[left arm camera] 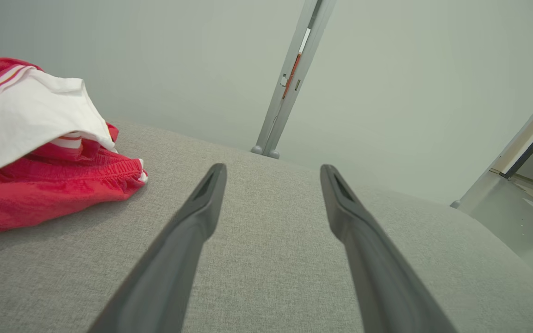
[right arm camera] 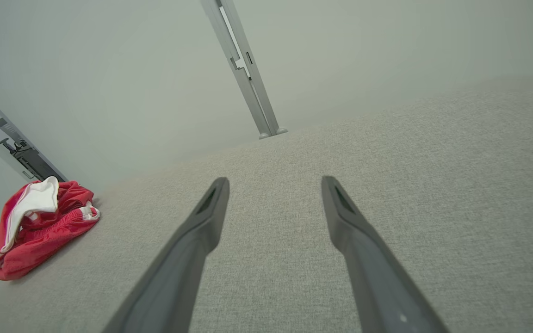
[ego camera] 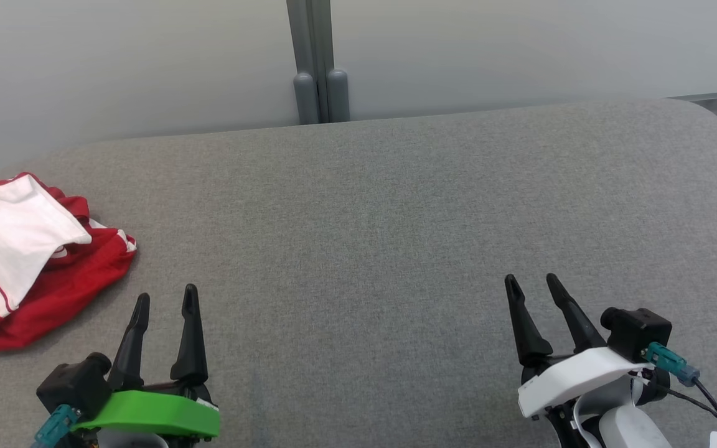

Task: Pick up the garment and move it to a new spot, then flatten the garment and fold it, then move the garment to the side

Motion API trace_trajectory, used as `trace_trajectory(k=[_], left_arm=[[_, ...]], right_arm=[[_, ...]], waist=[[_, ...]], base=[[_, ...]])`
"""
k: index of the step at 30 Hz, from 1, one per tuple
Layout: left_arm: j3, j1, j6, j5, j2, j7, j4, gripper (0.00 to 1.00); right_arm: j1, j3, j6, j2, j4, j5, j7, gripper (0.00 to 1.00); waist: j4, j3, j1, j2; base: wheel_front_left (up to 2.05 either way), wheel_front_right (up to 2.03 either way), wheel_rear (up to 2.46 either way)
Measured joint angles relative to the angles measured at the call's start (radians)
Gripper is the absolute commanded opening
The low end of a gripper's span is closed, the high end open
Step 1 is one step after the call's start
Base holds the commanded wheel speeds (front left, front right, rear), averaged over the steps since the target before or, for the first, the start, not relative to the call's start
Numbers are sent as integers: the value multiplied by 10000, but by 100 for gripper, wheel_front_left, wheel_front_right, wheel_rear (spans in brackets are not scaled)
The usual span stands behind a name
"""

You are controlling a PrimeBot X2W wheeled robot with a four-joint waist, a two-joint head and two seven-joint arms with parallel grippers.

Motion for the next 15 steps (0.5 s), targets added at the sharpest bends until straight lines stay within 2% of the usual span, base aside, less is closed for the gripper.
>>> trace_trajectory(k=[15], left_arm=[[-107, 102, -100, 1149, 10, -334, 71, 100]], right_arm=[[-6, 84, 2, -12, -4, -1383, -343, 100]], waist=[[-43, -23, 0, 0]], base=[[0, 0, 0]])
